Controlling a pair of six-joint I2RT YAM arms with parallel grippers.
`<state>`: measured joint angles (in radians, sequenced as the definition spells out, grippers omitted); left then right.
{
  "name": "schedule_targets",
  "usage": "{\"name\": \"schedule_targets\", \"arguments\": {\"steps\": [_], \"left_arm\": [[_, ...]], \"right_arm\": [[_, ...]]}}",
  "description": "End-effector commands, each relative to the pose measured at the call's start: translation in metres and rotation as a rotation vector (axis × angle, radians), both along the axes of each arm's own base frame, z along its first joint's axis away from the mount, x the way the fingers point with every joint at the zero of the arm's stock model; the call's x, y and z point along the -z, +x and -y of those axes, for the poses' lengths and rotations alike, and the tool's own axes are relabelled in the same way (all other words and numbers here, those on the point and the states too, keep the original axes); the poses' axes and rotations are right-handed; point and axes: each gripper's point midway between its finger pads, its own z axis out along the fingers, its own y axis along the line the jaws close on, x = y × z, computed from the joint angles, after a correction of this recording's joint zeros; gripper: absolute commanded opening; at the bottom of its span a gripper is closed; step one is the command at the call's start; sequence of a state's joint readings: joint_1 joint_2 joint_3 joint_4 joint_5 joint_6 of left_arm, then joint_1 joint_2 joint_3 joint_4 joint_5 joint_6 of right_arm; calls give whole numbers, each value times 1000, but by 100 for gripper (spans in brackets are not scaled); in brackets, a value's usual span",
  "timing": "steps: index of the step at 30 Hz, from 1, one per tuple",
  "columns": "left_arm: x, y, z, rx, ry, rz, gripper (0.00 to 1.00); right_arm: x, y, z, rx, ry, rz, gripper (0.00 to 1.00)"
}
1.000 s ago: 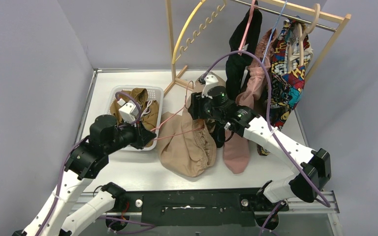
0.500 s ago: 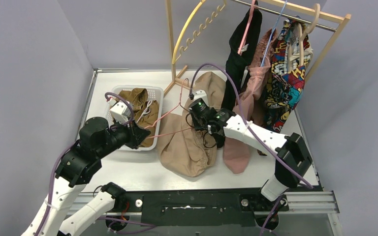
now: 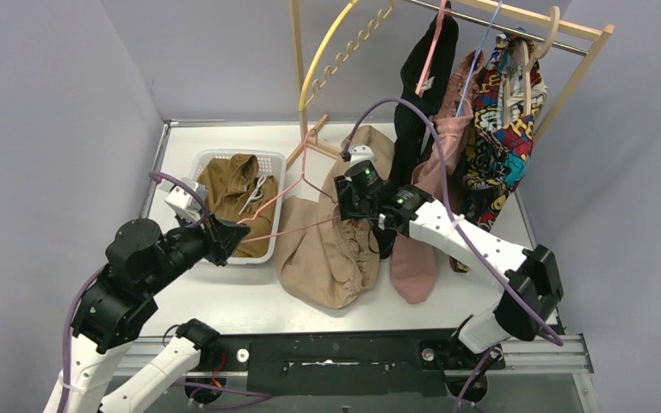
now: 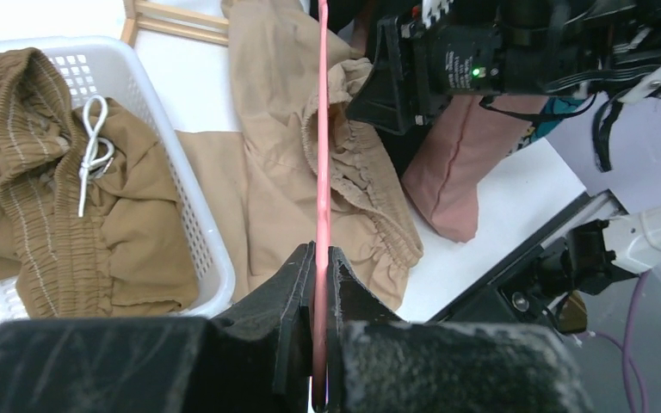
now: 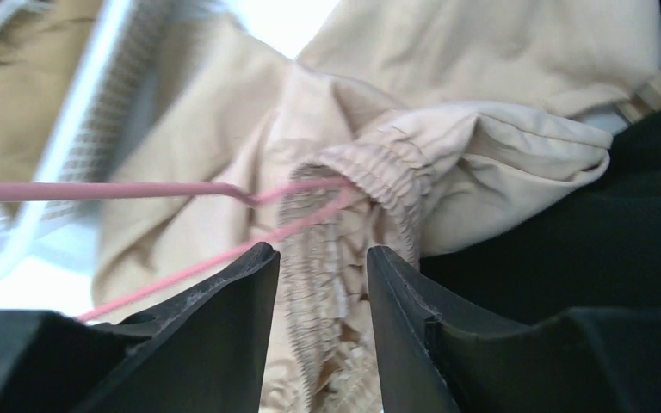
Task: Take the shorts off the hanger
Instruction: Remove the shorts from the hanger, then place the hanger on the clothes rod.
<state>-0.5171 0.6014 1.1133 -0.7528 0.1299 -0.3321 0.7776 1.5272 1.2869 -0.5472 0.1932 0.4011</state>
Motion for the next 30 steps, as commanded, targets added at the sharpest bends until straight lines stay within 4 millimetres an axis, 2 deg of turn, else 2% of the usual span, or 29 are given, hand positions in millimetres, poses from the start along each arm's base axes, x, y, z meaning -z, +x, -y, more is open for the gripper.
{"name": "schedule_targets", "arguments": {"steps": [1, 3, 7, 15, 17, 24, 27, 30], "left_arm": [[-48, -9, 13, 89, -97, 114, 0], [-53, -10, 15, 101, -102, 124, 0], [-61, -8, 13, 86, -117, 158, 0], [-67, -1, 21, 106, -141, 199, 0], [-66, -1, 22, 110, -141, 204, 0], [-55, 0, 24, 115, -147, 194, 0], [-56, -1, 26, 125, -161, 194, 0], [-55, -1, 28, 136, -168, 195, 0]], "right_arm": [[-85, -13, -29, -93, 255, 155, 44], [-95, -22, -32, -113, 317, 173, 45], [-103, -40, -34, -141, 405, 194, 48], [-139, -56, -38, -192, 561, 249, 50], [-154, -55, -41, -203, 596, 281, 50], [-234, -43, -50, -230, 730, 470, 48], [-249, -35, -53, -230, 769, 489, 48], [-251, -23, -56, -227, 809, 470, 47]]}}
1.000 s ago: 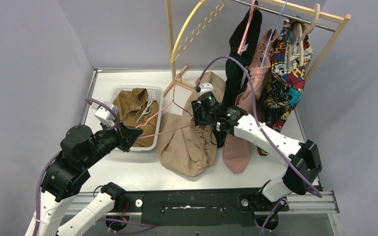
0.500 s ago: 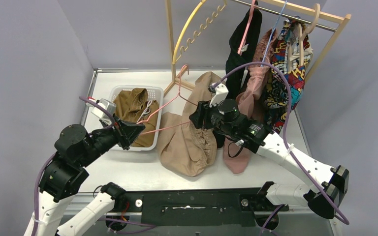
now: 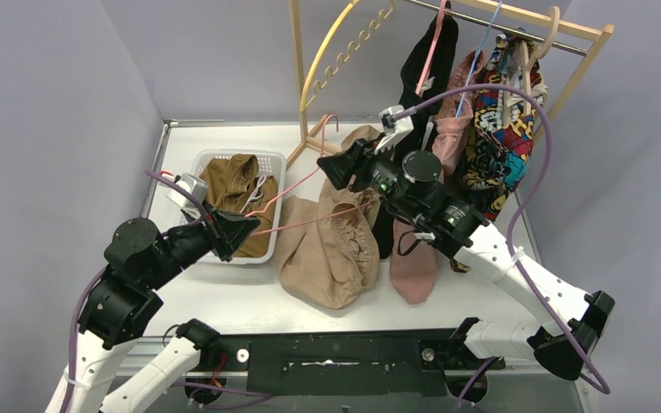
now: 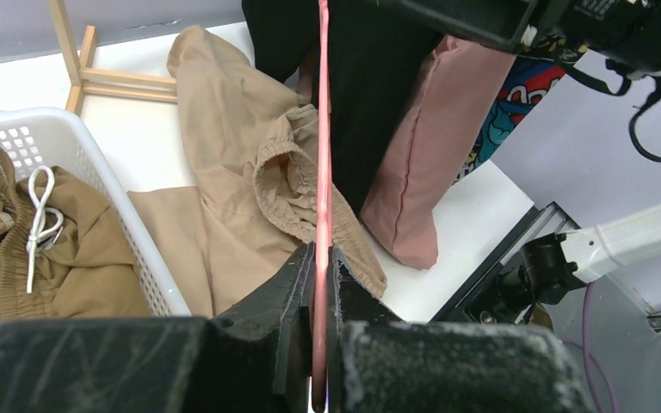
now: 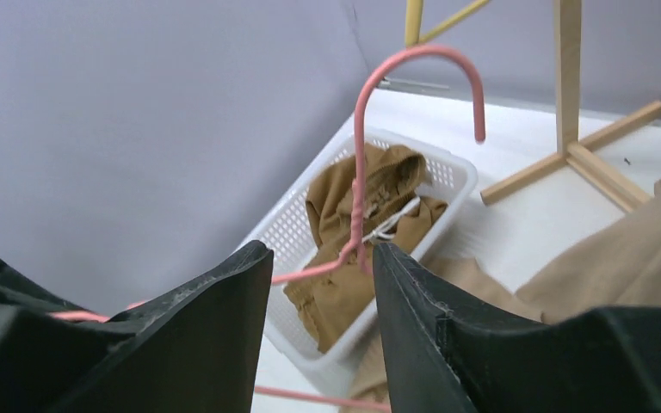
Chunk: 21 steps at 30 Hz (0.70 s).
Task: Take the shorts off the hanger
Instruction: Place the hanger on the clothes rod.
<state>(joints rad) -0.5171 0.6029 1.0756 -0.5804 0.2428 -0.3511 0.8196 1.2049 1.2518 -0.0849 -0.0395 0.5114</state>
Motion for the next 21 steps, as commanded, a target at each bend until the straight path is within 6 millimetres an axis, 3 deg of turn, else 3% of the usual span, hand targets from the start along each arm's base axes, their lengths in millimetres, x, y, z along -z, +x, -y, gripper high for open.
{"name": "schedule_targets", "arguments": {"steps": [1, 11, 15, 17, 19, 21], "left_arm": [[-29, -2, 5, 29, -76, 98, 0], [-29, -6, 12, 69, -127, 104, 0], [-25, -4, 13, 63, -126, 92, 0], [-21, -3, 11, 53, -109, 78, 0], [-12, -2, 10, 50, -67, 51, 20], [-3, -2, 6, 37, -9, 14, 31]], "right_arm": [[-40, 17, -8, -19, 138, 53, 45], [-25, 32, -20, -63, 136, 12, 27], [-27, 33, -22, -64, 141, 17, 6], [-26, 35, -19, -51, 125, 24, 0], [-26, 37, -17, -37, 85, 41, 0], [-26, 39, -14, -31, 39, 74, 0]]}}
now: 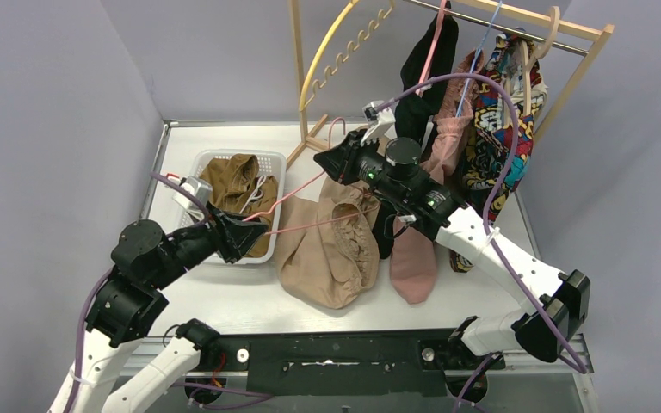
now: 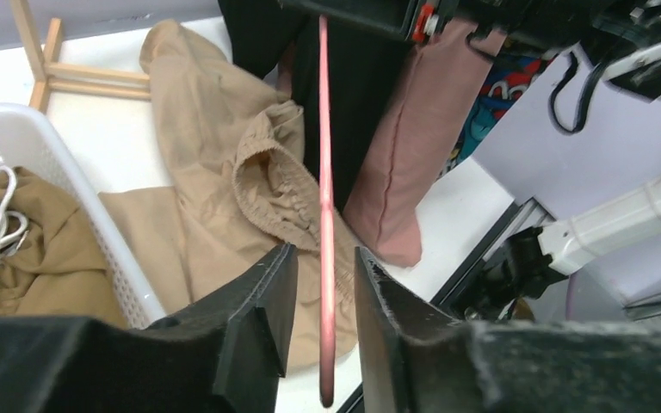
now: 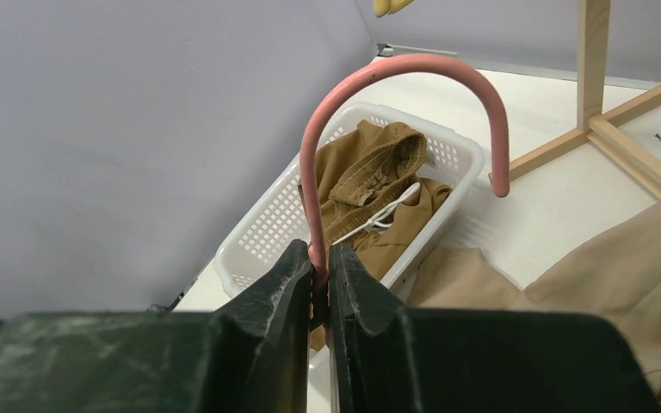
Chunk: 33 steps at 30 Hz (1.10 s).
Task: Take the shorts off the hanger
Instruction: Place the hanger on the clothes rod.
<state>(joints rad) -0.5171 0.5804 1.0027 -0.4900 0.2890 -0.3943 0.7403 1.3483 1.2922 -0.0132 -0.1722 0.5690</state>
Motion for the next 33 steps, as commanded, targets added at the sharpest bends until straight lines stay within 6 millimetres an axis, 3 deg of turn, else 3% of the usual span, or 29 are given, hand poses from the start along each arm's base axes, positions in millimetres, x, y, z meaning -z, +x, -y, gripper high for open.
{"name": "schedule_targets", "arguments": {"steps": [1, 4, 9, 12, 13, 15, 23, 25, 27, 30, 33], "left_arm": [[-3, -1, -6, -11, 71, -10, 36], [10, -4, -11, -14, 136, -75, 45], [9, -11, -19, -31, 169, -120, 51], [18, -14, -18, -6, 218, -160, 38], [27, -15, -13, 36, 248, -201, 26], [36, -17, -7, 77, 271, -246, 19], [47, -24, -6, 113, 296, -298, 26], [50, -23, -7, 108, 304, -305, 20], [47, -21, -9, 93, 309, -292, 0], [40, -21, -8, 97, 290, -259, 0], [37, -16, -10, 64, 280, -240, 0]], "right_arm": [[-45, 5, 7, 20, -2, 153, 0], [-39, 9, 8, 16, -64, 182, 0], [-20, 15, 3, -6, -169, 190, 0], [-17, 15, -1, -28, -177, 202, 0], [-15, 12, -6, -52, -185, 211, 0], [-13, 13, -7, -48, -195, 217, 0], [-13, 13, -6, -46, -205, 221, 0], [-12, 12, -7, -53, -204, 221, 0], [-12, 11, -7, -57, -207, 220, 0], [-9, 13, -6, -48, -210, 206, 1], [-11, 7, -10, -79, -196, 203, 11]]}}
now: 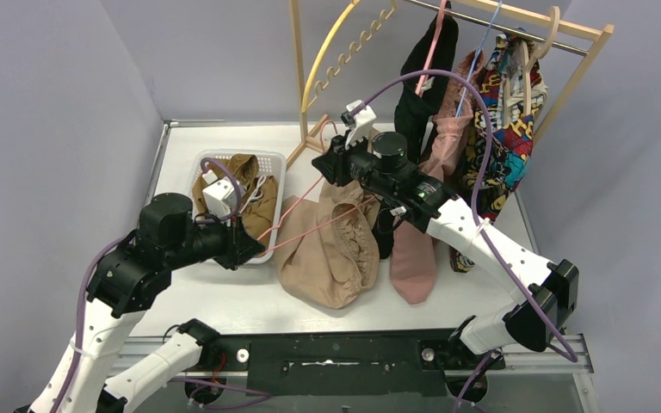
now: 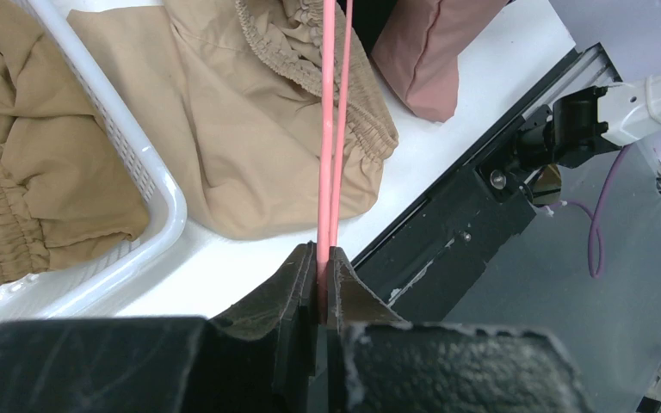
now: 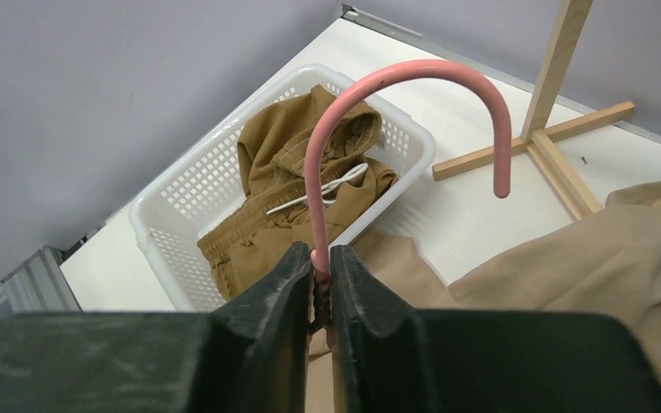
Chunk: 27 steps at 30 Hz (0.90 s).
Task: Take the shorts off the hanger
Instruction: Place the hanger on the clothes rod.
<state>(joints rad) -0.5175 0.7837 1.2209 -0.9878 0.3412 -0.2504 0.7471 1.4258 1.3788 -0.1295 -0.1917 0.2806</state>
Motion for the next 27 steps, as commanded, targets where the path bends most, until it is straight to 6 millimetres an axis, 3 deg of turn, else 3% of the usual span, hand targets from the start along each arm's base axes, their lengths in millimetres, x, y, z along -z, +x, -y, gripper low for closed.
{"name": "schedule_targets", "arguments": {"steps": [1, 4, 7, 13, 18, 21, 27], "left_arm": [[-21, 8, -2, -33, -39, 89, 0], [-26, 13, -1, -49, -59, 119, 0], [-36, 16, 0, -57, -92, 173, 0], [-60, 25, -2, -85, -146, 293, 0], [-64, 37, 0, -90, -118, 318, 0], [-67, 43, 6, -71, -120, 329, 0], [-80, 60, 13, -81, -132, 386, 0]], "right_arm": [[-38, -7, -6, -41, 80, 63, 18], [-47, -15, -7, -65, 120, 52, 38], [-57, -20, 1, -49, 148, 57, 51], [-76, -35, 22, -19, 199, 66, 64], [-83, -62, 36, -68, 214, 88, 71], [-65, -80, 41, -118, 171, 55, 72], [-11, -121, 45, -216, 114, -68, 74]]}}
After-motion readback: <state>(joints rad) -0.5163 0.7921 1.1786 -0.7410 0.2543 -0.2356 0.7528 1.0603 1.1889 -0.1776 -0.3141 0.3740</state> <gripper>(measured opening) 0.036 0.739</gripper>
